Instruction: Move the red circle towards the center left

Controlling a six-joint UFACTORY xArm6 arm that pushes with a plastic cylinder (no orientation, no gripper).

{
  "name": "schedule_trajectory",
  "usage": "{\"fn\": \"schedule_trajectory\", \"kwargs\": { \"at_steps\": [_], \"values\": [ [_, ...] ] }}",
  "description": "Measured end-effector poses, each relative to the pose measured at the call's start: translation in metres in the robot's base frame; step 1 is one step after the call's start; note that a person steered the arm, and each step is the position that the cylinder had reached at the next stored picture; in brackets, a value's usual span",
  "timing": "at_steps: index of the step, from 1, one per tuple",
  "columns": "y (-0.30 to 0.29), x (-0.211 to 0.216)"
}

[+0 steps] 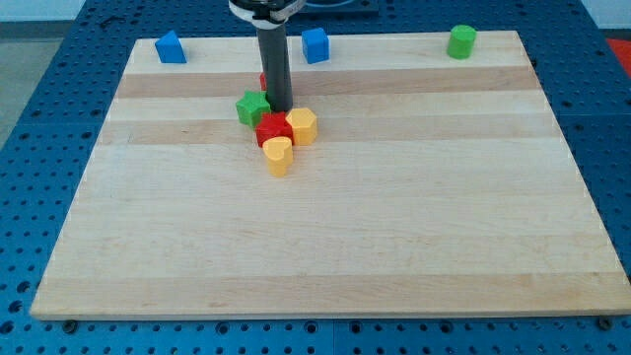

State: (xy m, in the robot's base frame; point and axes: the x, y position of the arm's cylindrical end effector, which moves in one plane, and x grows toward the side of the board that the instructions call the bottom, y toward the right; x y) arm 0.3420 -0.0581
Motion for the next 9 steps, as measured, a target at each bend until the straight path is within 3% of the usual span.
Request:
{"fn": "schedule_trajectory", "kwargs": {
  "at_steps": [2, 9],
  "values": [
    [0.040, -0.029],
    [-0.107, -0.033]
  ]
}}
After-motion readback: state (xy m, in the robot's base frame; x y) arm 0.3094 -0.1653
